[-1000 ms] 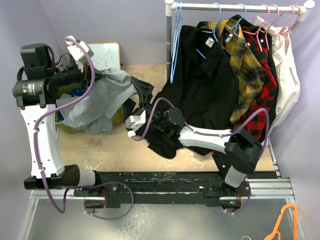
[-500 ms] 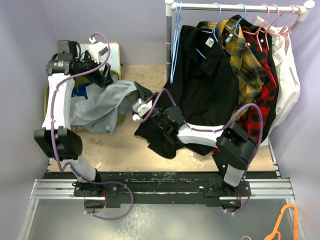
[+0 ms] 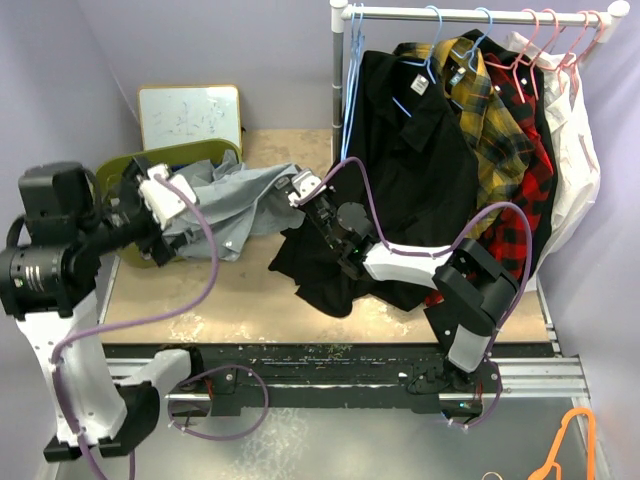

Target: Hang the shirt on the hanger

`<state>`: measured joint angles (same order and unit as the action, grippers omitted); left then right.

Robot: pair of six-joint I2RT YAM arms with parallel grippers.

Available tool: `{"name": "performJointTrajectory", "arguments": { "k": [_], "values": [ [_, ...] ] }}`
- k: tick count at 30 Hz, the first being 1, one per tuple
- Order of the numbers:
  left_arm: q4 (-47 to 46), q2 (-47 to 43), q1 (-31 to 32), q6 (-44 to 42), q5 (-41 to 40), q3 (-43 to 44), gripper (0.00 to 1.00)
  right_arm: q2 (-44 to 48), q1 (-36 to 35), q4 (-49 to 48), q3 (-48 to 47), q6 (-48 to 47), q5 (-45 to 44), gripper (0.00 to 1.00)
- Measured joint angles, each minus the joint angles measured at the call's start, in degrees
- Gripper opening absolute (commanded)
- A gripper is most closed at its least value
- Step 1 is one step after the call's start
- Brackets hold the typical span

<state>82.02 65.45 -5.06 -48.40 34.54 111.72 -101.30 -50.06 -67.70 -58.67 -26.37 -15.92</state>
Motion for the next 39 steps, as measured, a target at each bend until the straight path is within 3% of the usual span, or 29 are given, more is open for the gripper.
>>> {"name": "performJointTrajectory", "arguments": {
  "k": [5,11,13,15,16,20,24,27,31,33,39],
  "values": [
    [1.6,-5.5,0.3,-3.3,-0.2,-13.5,1.00,0.0,0.0,1.2,0.0,2.6,-0.1,0.00],
    [-6.4,-1.1,0.2,-3.7,-6.3,-32.6,0.87,0.0,0.0,2.9,0.0,4.6,-0.2,0.00],
    [-8.7,-1.0,0.2,-3.7,-7.4,-35.2,0.68,0.1,0.0,3.6,0.0,5.2,-0.2,0.00],
    [-11.6,-1.2,0.2,-3.1,-8.1,-36.0,0.17,0.3,0.0,4.5,0.2,5.7,-0.3,0.00],
    [-13.2,-1.2,0.3,-2.6,-8.4,-36.1,0.00,0.5,0.0,4.9,0.3,5.9,-0.2,0.00],
    [-18.1,-1.0,0.3,-1.2,-9.8,-35.3,0.00,3.5,-0.2,7.4,1.1,6.7,-0.7,0.00],
    [-16.6,2.0,0.3,1.3,-10.5,-24.8,0.00,10.2,-1.0,13.3,0.3,7.6,-0.7,0.00],
    [-16.6,5.7,0.3,4.7,-11.2,-10.0,0.00,14.5,-1.8,20.2,-6.1,7.7,0.2,0.00],
    [-17.7,11.5,0.3,11.3,-12.4,14.5,0.00,16.3,-2.6,29.3,-23.2,6.2,1.2,0.00],
    [-19.5,15.5,0.3,15.5,-13.2,30.8,0.00,16.2,-2.8,32.1,-33.0,4.7,1.9,0.00],
    [-25.5,20.8,1.1,23.8,-10.7,55.7,0.00,13.8,-4.3,42.9,-59.9,2.6,6.6,0.00]
  ]
}}
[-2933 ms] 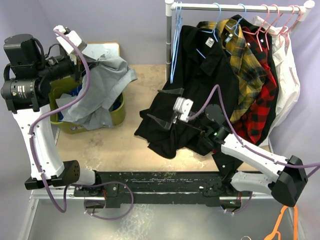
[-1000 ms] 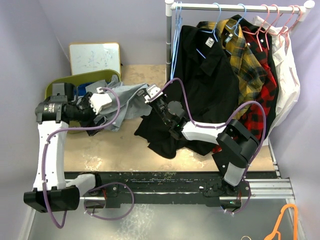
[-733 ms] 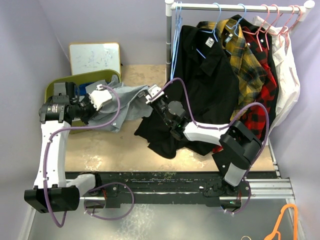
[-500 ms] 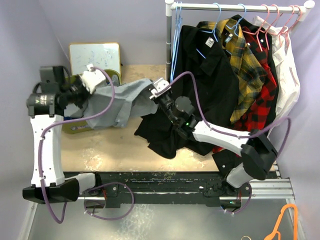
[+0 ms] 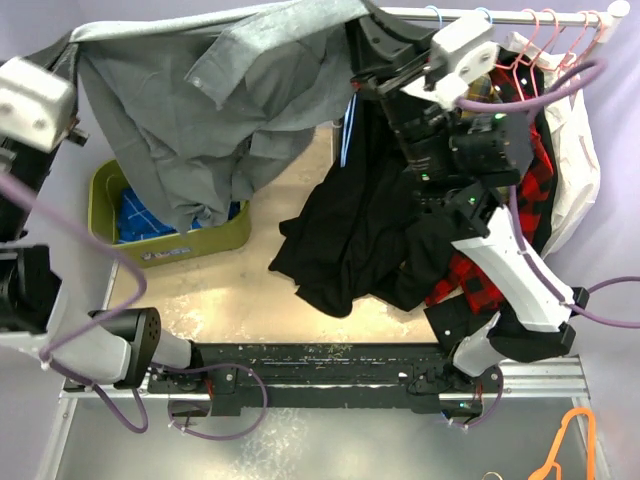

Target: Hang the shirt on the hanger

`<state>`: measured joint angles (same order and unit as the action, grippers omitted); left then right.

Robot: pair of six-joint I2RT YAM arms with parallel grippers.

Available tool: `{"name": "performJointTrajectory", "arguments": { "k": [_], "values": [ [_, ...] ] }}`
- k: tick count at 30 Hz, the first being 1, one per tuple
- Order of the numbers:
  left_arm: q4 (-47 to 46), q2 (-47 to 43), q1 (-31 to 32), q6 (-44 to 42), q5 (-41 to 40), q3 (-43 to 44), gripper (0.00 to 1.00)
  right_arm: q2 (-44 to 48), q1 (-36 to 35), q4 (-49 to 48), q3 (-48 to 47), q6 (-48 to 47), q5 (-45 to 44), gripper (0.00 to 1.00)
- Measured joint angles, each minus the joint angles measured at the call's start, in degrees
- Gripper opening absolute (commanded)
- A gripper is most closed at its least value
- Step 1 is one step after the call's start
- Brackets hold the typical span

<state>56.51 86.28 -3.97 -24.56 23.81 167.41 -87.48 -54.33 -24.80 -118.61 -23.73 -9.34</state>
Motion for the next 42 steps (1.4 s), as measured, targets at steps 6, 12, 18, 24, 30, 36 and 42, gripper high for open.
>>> {"name": "performJointTrajectory", "arguments": {
  "k": [6,12,18,24,30,36,42],
  "values": [
    [-3.8,0.8,0.0,5.6,1.2,9.8,0.00,-4.8,-0.9,12.9,-17.6,2.5,3.6,0.00],
    [-5.4,-4.0,-0.2,8.0,2.4,-9.9,0.00,5.0,-0.7,18.0,0.8,11.5,0.1,0.00],
    [-11.7,-11.5,0.8,10.6,7.8,-65.6,0.00,23.0,-0.4,15.8,47.5,29.2,-4.8,0.00],
    [-12.7,-3.5,5.4,11.4,3.0,-90.4,0.00,21.0,0.2,16.9,69.6,46.4,-4.2,0.00],
    [-17.1,1.0,9.4,11.8,0.0,-87.7,0.00,17.8,6.7,10.7,73.7,56.9,1.5,0.00],
    [-18.7,10.8,9.7,12.5,-1.8,-78.3,0.00,12.5,14.8,6.0,73.7,60.7,6.3,0.54],
    [-17.9,15.2,9.9,14.3,-3.7,-74.1,0.00,15.4,19.2,8.5,73.7,58.0,11.9,1.00]
  ]
}}
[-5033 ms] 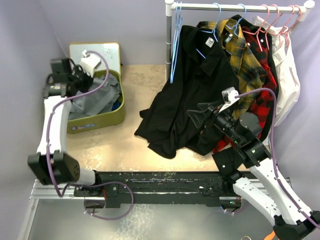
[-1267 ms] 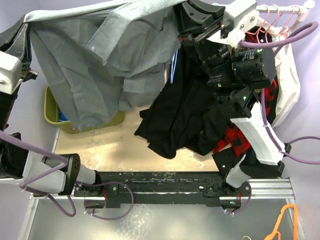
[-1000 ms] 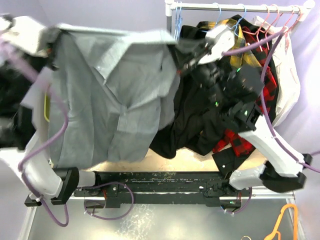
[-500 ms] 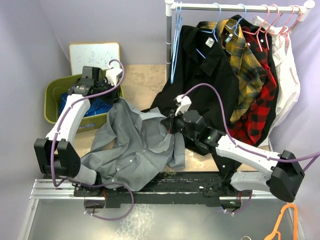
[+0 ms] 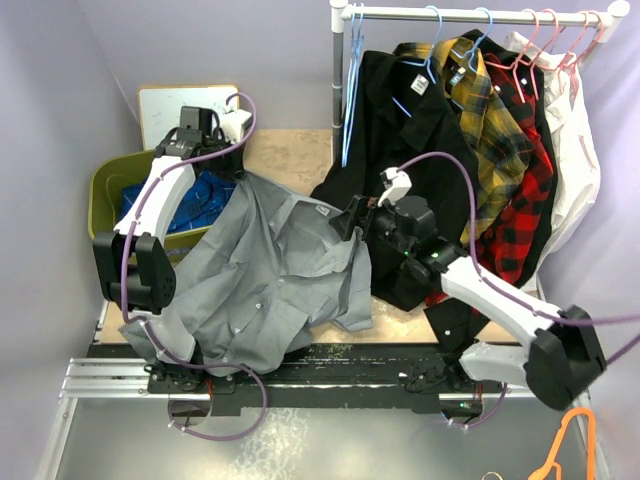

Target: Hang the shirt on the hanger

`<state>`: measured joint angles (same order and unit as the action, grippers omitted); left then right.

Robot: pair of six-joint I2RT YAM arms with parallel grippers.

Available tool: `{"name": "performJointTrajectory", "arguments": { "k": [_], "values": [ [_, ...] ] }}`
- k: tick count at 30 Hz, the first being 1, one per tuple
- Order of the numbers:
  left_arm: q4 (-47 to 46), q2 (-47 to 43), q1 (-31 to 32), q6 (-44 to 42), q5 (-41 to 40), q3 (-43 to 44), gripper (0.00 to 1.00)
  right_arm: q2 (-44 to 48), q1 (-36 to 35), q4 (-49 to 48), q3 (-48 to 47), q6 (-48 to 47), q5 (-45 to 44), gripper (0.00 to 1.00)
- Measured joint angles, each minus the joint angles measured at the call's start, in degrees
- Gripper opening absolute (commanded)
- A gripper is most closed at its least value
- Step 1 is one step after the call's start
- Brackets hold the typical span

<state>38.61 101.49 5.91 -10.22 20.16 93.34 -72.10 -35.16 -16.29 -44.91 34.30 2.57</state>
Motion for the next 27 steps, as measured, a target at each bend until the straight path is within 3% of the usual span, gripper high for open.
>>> {"name": "performJointTrajectory", "arguments": {
  "k": [5,9,10,13,14,15,17,20,27],
  "values": [
    [0.3,0.3,0.1,1.2,-0.7,0.4,0.00,14.2,0.2,5.7,-0.2,-4.8,-1.9,1.00],
    [0.3,0.3,0.1,1.7,-1.1,0.4,0.00,22.2,-0.1,12.1,-7.4,-6.6,-7.2,0.89],
    [0.3,0.3,0.1,1.7,-1.2,0.4,0.06,21.8,-0.1,14.1,-11.9,-7.1,-9.2,0.85],
    [0.7,0.1,0.2,1.4,-1.7,0.4,0.50,16.3,-0.1,17.7,-27.2,-8.6,-14.2,0.72],
    [1.0,0.0,0.2,1.0,-2.0,0.4,0.80,14.4,-0.1,18.0,-30.7,-9.1,-15.2,0.67],
    [1.6,-0.3,0.2,0.6,-2.6,0.5,0.98,12.1,-0.1,18.5,-34.4,-9.7,-16.0,0.60],
    [3.3,-1.1,0.2,0.0,-3.8,0.5,0.99,6.7,-0.1,19.3,-41.0,-11.2,-17.6,0.50],
    [6.4,-3.8,0.2,-0.2,-5.4,1.0,0.99,-1.5,-0.1,21.0,-48.3,-12.9,-18.7,0.45],
    [9.1,-16.6,0.2,-1.5,-7.1,2.6,0.99,-16.2,0.0,25.1,-54.5,-16.1,-20.5,0.42]
  ]
}}
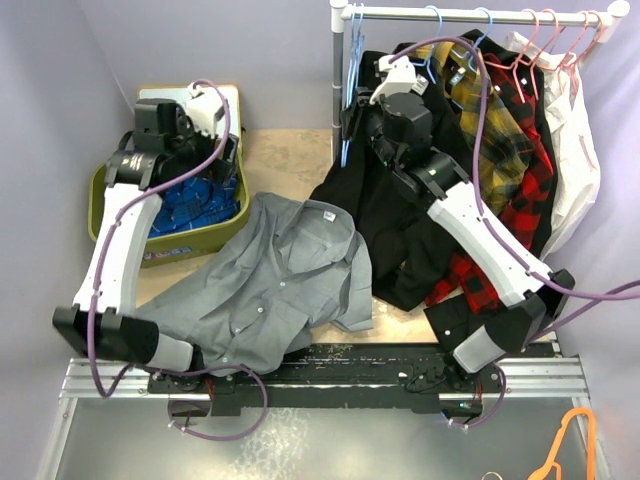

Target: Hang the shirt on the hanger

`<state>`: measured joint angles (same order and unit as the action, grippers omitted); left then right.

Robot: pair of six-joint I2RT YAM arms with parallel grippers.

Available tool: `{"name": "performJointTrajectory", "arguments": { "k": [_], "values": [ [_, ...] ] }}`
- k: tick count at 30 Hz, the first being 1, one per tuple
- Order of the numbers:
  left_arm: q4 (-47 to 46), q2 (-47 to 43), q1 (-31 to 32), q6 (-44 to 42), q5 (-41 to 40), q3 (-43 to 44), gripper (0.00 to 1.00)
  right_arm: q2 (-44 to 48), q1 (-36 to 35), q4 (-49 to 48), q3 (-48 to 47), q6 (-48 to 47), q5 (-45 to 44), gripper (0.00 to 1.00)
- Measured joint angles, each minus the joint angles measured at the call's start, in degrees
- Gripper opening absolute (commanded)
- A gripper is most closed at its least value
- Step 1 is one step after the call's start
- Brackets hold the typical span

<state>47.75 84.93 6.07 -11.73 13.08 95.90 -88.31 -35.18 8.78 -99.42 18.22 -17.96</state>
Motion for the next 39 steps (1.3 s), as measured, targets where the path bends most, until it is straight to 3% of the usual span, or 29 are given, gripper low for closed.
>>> {"name": "performJointTrajectory", "arguments": {
  "k": [5,7,12,16,23,29,31,34,39],
  "values": [
    [0.0,-7.2,0.0,-2.0,-0.9,0.0,0.99,-2.3,0.3,1.1,-0.6,-1.2,-2.2,0.33],
    [0.0,-7.7,0.0,-2.9,-1.5,0.0,0.99,-2.5,0.5,1.2,-1.5,-1.5,-3.0,0.26],
    [0.0,-7.5,0.0,-4.2,-2.9,-2.8,0.99,-2.6,0.8,0.7,-3.2,-1.9,-5.5,0.26],
    [-0.1,-7.2,0.0,-4.6,-3.4,-4.6,0.99,-2.5,0.9,0.5,-2.8,-2.1,-6.6,0.18],
    [-0.1,-7.2,0.0,-5.4,-3.6,-5.8,0.99,-2.5,1.2,0.4,-2.2,-3.7,-8.1,0.15],
    [-0.4,-7.2,0.0,-5.4,-3.5,-5.8,0.99,-3.2,2.0,0.4,-2.2,-5.0,-8.9,0.22],
    [-0.4,-7.2,0.0,-5.4,-3.5,-5.9,0.99,-3.8,2.4,0.5,-2.2,-5.3,-8.9,0.18],
    [-0.5,-7.2,0.0,-5.4,-3.4,-6.6,0.99,-4.9,3.4,0.5,-2.2,-5.5,-7.8,0.01],
    [-0.5,-7.1,0.0,-5.4,-3.2,-7.7,0.99,-5.8,4.5,0.3,-2.1,-5.6,-6.2,0.00]
  ]
}}
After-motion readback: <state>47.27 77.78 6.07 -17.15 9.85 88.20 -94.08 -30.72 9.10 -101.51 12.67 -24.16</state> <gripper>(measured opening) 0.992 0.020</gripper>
